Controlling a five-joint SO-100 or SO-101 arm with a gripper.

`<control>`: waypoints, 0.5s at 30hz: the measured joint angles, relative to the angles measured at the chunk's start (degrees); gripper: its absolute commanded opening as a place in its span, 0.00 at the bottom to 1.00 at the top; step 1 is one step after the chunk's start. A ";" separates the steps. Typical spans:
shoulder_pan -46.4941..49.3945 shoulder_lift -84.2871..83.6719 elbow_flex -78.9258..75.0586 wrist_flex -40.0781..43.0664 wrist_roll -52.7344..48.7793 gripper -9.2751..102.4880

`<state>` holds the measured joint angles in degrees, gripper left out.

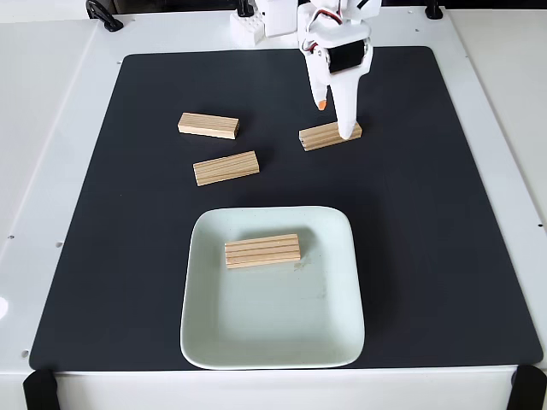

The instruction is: Pick up the wooden block and place them on the plate.

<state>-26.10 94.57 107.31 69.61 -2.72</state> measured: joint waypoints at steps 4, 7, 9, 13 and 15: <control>0.00 -0.88 0.00 -4.04 0.00 0.35; -0.97 -2.64 0.00 -5.01 0.00 0.35; -1.05 -3.25 0.00 -5.10 0.00 0.35; -0.70 -3.69 0.00 -5.10 0.00 0.35; -0.62 -3.69 0.00 -5.10 0.00 0.35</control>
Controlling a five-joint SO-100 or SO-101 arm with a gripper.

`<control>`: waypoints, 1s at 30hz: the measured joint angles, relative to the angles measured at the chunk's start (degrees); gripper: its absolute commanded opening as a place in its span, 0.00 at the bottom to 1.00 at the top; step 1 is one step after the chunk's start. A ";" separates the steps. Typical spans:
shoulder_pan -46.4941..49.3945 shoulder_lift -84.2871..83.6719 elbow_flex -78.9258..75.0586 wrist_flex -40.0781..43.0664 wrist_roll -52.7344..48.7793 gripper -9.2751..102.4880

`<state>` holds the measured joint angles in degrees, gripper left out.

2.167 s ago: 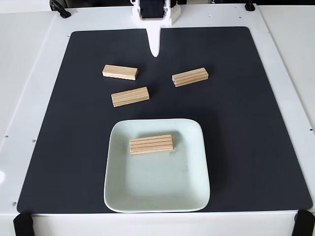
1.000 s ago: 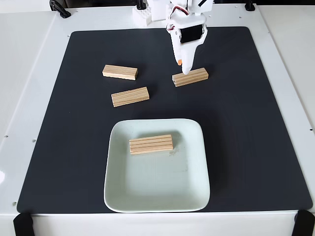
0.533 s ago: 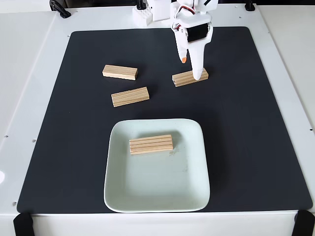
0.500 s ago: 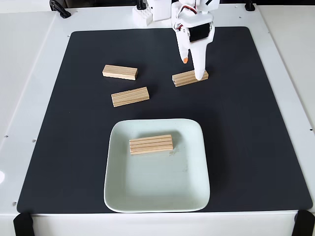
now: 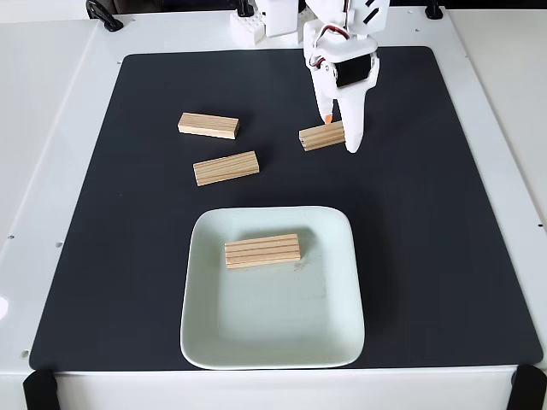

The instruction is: Pick up the wooden block and place them on the plate.

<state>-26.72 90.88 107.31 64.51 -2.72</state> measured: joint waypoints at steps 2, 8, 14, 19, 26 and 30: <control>-0.09 -0.35 0.00 0.18 0.00 0.35; -0.09 -0.35 0.00 4.92 0.00 0.35; 0.53 -0.44 0.00 4.92 0.00 0.35; 1.49 -0.62 0.00 4.13 0.00 0.35; 1.23 -0.62 1.05 1.67 0.00 0.30; 1.23 -0.62 1.23 1.67 0.00 0.29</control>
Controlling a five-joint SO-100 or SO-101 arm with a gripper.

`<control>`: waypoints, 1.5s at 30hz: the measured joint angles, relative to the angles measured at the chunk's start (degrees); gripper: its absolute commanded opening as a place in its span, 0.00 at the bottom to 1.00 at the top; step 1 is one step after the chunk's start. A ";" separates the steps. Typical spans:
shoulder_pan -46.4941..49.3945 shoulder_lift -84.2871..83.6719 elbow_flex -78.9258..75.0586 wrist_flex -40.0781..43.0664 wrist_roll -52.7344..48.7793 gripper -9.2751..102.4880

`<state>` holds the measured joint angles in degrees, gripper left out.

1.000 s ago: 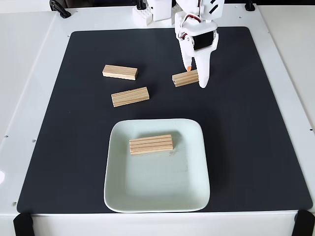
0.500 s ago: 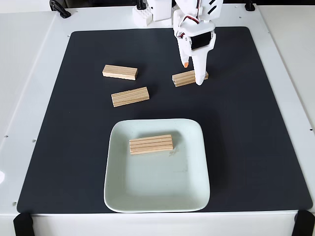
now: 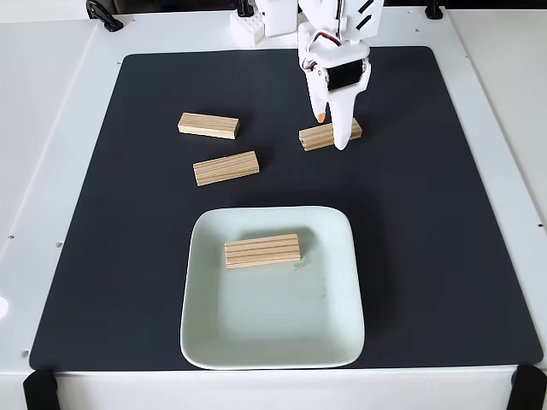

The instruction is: Pick up the wooden block and place them on the plate.

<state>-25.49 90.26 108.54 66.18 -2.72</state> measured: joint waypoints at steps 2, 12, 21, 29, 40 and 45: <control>0.00 0.00 0.00 0.00 0.00 0.29; 0.35 -3.08 0.00 -0.18 0.00 0.29; 1.32 -3.43 0.00 -0.35 -2.72 0.29; 1.58 -3.43 0.00 -2.99 -3.34 0.20; 1.58 -3.43 0.00 -5.01 -2.72 0.08; 2.02 0.97 0.18 -8.44 -2.72 0.08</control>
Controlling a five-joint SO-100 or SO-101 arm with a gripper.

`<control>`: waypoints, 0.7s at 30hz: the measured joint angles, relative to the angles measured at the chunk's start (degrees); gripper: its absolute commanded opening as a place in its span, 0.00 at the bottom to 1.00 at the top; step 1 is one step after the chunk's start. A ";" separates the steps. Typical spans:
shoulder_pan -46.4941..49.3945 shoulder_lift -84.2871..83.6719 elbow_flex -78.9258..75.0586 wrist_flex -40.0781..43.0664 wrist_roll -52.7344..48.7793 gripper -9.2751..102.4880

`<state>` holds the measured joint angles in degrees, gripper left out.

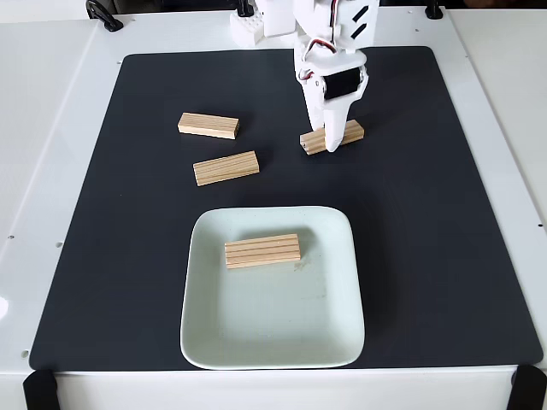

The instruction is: Pick up the wooden block and place them on the plate.

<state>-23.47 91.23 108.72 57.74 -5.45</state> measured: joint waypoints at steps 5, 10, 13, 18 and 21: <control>0.00 8.61 -0.53 -1.14 0.70 0.08; 0.09 13.36 -7.38 0.62 5.98 0.08; 2.11 11.78 -15.64 5.10 10.55 0.08; 5.27 -0.35 -36.91 18.63 15.03 0.08; 6.42 -9.32 -51.50 26.02 15.73 0.08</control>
<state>-17.05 81.91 57.22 83.76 10.28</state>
